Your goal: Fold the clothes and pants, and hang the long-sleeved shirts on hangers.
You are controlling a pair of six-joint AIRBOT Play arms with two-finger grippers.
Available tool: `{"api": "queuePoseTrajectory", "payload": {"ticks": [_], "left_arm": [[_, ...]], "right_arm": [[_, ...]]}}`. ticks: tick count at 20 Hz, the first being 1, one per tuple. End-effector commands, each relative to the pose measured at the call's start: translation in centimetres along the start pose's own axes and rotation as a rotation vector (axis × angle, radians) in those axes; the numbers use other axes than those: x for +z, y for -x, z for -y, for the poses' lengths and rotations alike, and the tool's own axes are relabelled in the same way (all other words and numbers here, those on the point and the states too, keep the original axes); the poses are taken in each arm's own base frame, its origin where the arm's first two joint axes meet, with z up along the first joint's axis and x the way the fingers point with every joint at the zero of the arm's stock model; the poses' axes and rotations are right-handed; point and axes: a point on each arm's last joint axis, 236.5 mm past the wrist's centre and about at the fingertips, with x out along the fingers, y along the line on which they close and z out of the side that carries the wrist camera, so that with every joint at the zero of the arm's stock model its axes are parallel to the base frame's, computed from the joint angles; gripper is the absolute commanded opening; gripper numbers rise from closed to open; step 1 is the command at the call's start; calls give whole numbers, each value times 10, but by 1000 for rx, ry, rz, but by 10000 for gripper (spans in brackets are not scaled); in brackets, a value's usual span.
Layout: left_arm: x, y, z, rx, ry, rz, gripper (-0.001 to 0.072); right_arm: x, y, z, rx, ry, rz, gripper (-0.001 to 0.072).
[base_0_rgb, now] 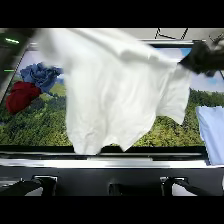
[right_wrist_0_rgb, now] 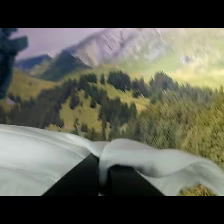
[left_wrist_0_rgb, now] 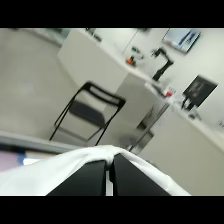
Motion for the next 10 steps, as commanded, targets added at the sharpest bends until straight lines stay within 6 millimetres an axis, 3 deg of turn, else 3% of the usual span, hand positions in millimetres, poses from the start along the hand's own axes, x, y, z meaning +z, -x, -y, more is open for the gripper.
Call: {"api": "queuePoseTrajectory", "payload": {"ticks": [1, 2, 3, 4, 5, 6, 7, 8, 10], "left_arm": [[-220, -52, -41, 13, 63, -509, 22], [-275, -43, -39, -11, 83, -671, 22], [-317, -28, -34, -39, 108, -811, 22], [-350, -9, -25, -73, 140, -941, 28], [-368, 10, -19, -103, 157, -1047, 120], [-371, 26, -18, -125, 166, -1119, 392], [-363, 44, -24, -123, 195, -1194, 720], [-350, 63, -39, -78, 229, -1266, 716], [-320, 114, -91, 135, 276, -1412, 716]], "right_arm": [[-54, -81, 75, -83, -186, -337, 36], [-65, -94, 88, -99, -214, -387, 36], [-74, -104, 101, -120, -235, -422, 36], [-78, -111, 110, -135, -239, -439, 36], [-80, -115, 119, -158, -239, -452, 36], [-81, -117, 124, -171, -232, -456, 36], [-81, -116, 128, -184, -214, -455, 36], [-82, -115, 131, -194, -203, -462, 36], [-89, -111, 136, -216, -178, -494, 37]]}}
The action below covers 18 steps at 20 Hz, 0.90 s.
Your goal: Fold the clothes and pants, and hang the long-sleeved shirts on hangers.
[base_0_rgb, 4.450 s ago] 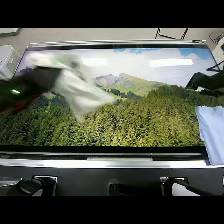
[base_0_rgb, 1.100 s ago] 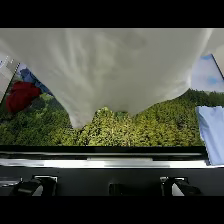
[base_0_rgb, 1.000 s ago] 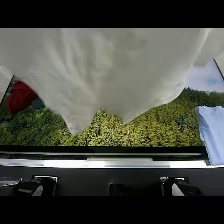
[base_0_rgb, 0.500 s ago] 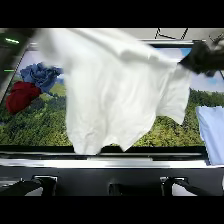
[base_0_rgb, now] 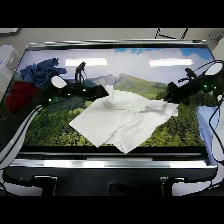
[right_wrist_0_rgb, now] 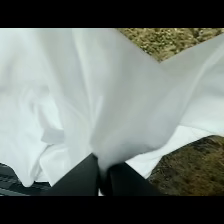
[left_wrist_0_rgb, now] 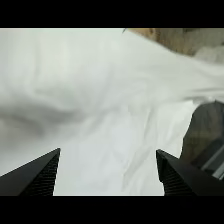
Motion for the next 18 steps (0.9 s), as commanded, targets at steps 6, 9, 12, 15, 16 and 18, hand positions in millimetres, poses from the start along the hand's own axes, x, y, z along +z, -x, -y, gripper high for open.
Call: {"api": "queuePoseTrajectory", "payload": {"ticks": [6, 9, 12, 15, 16, 18], "left_arm": [[-172, 105, -127, 359, 367, -340, 715], [-196, 79, -144, 306, 501, -200, 716], [-183, 64, -158, 279, 551, -85, 715], [-158, 57, -168, 271, 593, 31, 715], [-152, 56, -172, 272, 604, 58, 715], [-137, 53, -176, 255, 645, 126, 715]], "right_arm": [[-20, -4, 39, -150, 36, -106, 44], [-9, -4, 31, -116, 70, -60, 713], [31, 26, 9, -103, 146, 117, 707], [87, 61, -25, -64, 207, 360, 706], [99, 55, -32, -57, 224, 382, 706], [108, 17, -46, -31, 252, 336, 716]]}}
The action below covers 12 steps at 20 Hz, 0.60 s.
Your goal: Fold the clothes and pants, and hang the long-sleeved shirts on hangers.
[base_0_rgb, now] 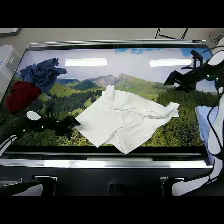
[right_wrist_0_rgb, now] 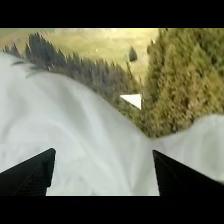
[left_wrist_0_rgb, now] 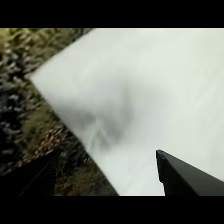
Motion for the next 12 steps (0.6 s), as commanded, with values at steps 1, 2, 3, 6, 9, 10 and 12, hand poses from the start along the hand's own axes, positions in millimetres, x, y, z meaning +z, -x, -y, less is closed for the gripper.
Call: {"api": "queuePoseTrajectory", "payload": {"ticks": [1, 2, 3, 6, 9, 10, 12], "left_arm": [[35, -7, 5, -47, 83, 152, 714], [41, -9, 9, -60, 96, 181, 713], [46, -12, 14, -73, 113, 205, 660], [51, -19, 24, -94, 132, 242, 246], [52, -18, 29, -94, 69, 248, 23], [52, -16, 31, -96, 43, 252, 22], [53, -11, 35, -103, 26, 264, 22]], "right_arm": [[22, -48, -29, 63, 50, 27, 717], [16, -71, -37, 83, 63, -8, 718], [9, -96, -45, 96, 69, -40, 720], [-13, -151, -71, 161, 87, -118, 720], [-23, -180, -86, 186, 89, -139, 720], [-23, -184, -92, 200, 84, -132, 718], [-26, -192, -102, 205, 87, -128, 714]]}}
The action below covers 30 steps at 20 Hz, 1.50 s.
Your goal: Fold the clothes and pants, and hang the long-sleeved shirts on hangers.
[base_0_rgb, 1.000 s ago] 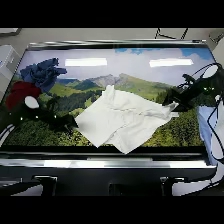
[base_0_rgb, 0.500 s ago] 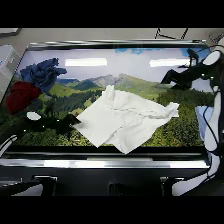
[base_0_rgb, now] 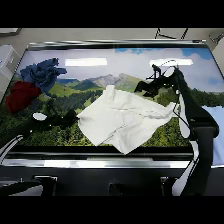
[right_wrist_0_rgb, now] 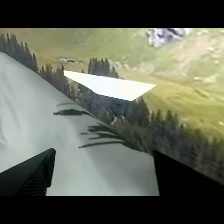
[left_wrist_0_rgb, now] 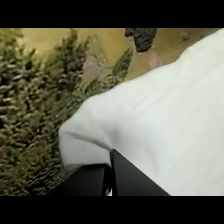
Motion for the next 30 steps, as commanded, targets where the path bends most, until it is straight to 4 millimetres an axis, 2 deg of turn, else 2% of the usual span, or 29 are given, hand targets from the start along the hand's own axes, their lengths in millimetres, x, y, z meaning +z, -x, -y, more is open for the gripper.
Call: {"api": "queuePoseTrajectory", "payload": {"ticks": [1, 2, 4, 5, 6, 7, 8, 9, 10, 11, 12, 13, 14, 15, 16, 17, 19, 21, 23, 25, 26, 27, 28, 29, 30], "left_arm": [[5, 5, 10, -22, -36, 30, 22], [6, 7, 12, -28, -40, 35, 22], [12, 15, 23, -47, -100, 58, 22], [18, 22, 33, -66, -126, 81, 21], [32, 35, 49, -95, -174, 124, 21], [49, 54, 70, -133, -222, 184, 20], [72, 84, 101, -185, -281, 270, 20], [95, 124, 137, -242, -346, 371, 20], [116, 179, 179, -309, -431, 498, 20], [127, 239, 221, -375, -511, 623, 20], [127, 307, 263, -451, -586, 751, 21], [116, 368, 298, -521, -651, 855, 21], [95, 425, 327, -591, -718, 944, 21], [70, 467, 348, -648, -779, 998, 21], [41, 502, 363, -701, -836, 1037, 21], [19, 529, 370, -741, -872, 1072, 21], [-16, 571, 372, -786, -917, 1147, 21], [-35, 595, 367, -781, -946, 1216, 21], [-44, 607, 362, -750, -973, 1262, 21], [-40, 602, 357, -715, -965, 1250, 21], [-34, 588, 353, -665, -974, 1217, 21], [-23, 561, 345, -584, -989, 1146, 21], [-9, 525, 333, -501, -984, 1046, 21], [8, 478, 313, -408, -966, 919, 21], [24, 430, 292, -332, -941, 802, 21]], "right_arm": [[-4, -30, -18, 30, -5, -7, 702], [-10, -37, -22, 34, -12, -24, 640], [-15, -42, -35, 49, 6, -35, 356], [-10, -36, -40, 58, 17, -21, 85], [1, -22, -47, 64, 33, 14, 35], [20, 3, -56, 65, 65, 79, 34], [41, 35, -70, 74, 111, 162, 34], [64, 77, -84, 83, 140, 277, 34], [86, 134, -102, 97, 163, 425, 35], [98, 196, -120, 105, 191, 562, 35], [95, 253, -140, 115, 225, 661, 34], [80, 308, -164, 124, 291, 737, 34], [55, 353, -192, 117, 398, 795, 35], [29, 390, -216, 108, 494, 845, 36], [1, 427, -237, 110, 553, 901, 36], [-23, 458, -253, 111, 590, 956, 35], [-67, 511, -275, 88, 653, 1070, 36], [-102, 546, -287, 71, 694, 1148, 36], [-127, 566, -295, 68, 716, 1193, 37], [-140, 573, -295, 47, 726, 1204, 37], [-140, 564, -287, 27, 696, 1163, 37], [-135, 542, -269, 3, 632, 1071, 36], [-130, 507, -245, -22, 555, 939, 36], [-127, 463, -217, -51, 488, 777, 36], [-124, 409, -185, -69, 421, 600, 36]]}}
